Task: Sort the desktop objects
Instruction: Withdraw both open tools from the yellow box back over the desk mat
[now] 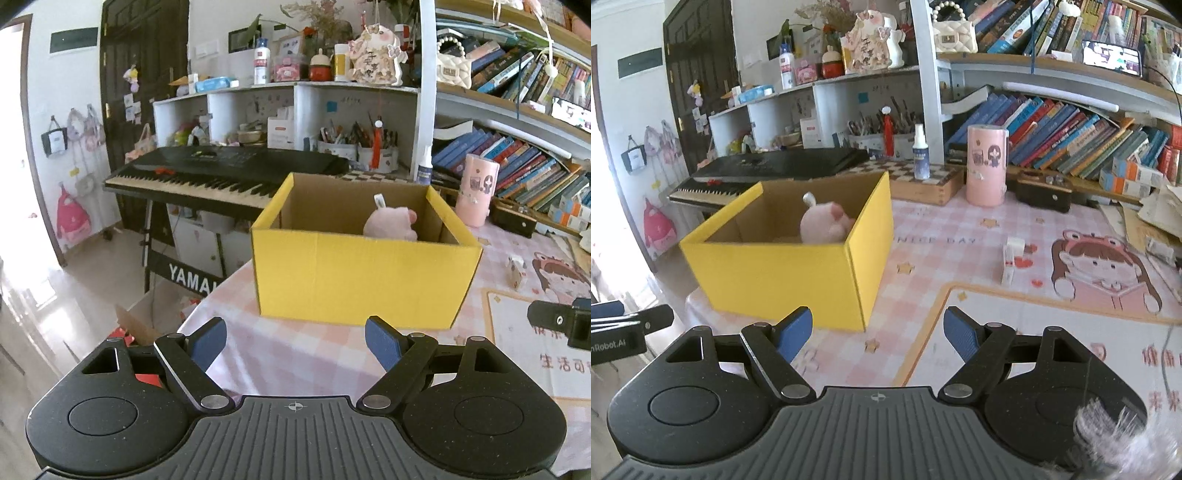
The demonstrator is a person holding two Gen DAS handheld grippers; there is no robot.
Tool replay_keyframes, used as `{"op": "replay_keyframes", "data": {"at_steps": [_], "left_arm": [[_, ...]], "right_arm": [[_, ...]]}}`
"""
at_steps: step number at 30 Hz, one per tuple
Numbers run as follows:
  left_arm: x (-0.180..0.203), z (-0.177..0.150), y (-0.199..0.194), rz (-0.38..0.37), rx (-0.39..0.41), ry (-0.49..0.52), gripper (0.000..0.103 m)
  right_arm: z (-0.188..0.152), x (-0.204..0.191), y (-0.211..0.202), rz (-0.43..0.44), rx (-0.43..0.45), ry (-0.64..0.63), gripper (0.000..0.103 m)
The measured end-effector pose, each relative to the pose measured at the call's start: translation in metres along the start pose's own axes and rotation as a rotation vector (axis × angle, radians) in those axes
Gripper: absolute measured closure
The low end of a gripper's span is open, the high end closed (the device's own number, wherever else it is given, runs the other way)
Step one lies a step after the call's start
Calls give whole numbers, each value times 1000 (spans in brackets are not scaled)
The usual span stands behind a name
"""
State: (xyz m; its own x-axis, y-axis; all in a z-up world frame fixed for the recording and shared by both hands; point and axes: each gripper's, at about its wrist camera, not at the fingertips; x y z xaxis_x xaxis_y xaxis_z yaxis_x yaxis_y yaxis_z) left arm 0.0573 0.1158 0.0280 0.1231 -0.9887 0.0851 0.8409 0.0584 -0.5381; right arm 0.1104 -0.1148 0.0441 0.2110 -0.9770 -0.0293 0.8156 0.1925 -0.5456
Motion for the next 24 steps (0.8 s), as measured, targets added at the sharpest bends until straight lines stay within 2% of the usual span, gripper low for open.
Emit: {"op": "replay_keyframes", "data": {"at_steps": [11, 24], "left_arm": [[7, -25, -20, -6, -29, 15, 18], [12, -37, -30, -35, -50, 38, 17]], "right_arm": [[-36, -20, -26, 3, -19, -39, 26], [-52, -31, -40, 20, -38, -83, 26]]}}
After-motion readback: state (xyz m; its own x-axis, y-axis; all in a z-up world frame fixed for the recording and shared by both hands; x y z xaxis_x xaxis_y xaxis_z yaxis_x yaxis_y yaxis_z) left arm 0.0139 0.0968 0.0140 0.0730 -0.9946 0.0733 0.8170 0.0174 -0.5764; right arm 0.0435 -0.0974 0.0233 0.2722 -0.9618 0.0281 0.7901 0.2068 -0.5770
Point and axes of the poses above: each gripper's, at about its wrist camera, not at the fingertips, and y roughly the way its jaws point, x to its right, z to its top, and after that the axes turned 10 degrees about -z, right-handed
